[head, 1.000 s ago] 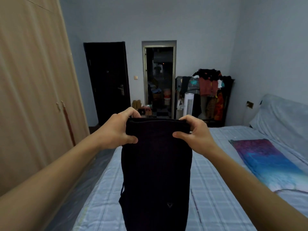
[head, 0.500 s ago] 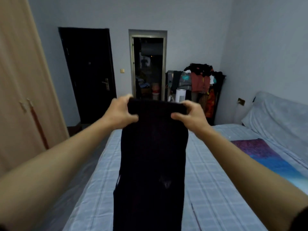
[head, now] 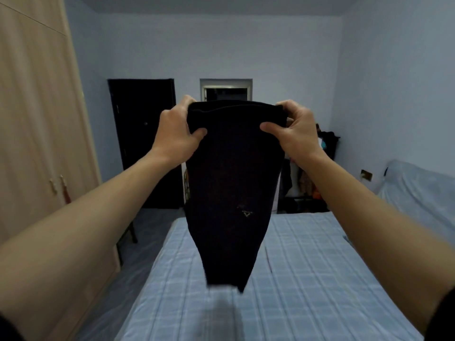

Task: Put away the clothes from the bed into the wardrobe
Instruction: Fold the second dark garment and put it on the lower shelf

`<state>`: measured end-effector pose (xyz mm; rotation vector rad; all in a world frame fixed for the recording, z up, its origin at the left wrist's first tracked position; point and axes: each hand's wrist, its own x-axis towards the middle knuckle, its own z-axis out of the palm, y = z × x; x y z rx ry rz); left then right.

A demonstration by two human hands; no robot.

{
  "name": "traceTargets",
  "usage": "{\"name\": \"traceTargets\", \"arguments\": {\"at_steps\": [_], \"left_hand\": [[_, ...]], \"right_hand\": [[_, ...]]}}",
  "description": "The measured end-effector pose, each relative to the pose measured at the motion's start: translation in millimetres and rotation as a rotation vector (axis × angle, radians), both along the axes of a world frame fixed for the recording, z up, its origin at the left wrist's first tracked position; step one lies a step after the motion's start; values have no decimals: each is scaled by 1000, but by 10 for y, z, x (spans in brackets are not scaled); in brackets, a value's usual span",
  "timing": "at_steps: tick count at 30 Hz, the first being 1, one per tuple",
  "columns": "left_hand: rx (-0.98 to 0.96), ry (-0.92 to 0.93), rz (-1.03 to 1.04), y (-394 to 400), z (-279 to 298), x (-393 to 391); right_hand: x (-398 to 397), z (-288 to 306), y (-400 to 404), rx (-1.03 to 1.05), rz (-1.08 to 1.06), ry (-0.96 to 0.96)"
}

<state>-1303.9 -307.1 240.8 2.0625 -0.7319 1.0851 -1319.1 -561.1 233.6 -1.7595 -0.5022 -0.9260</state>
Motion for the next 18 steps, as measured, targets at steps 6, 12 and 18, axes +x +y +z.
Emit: {"name": "traceTargets", "arguments": {"at_steps": [6,12,18], "left_hand": [[5,135,-14,-51,-574,-808],[78,357,-57,-61,-1709,-1846],[147,617,-101,-38,-3283,-2900]], "right_hand": [[-706,-606,-112,-47,16,77],[-1668,-1748,-325,-108,99,288],[-2883,-3351,-348,-146,79,523]]}}
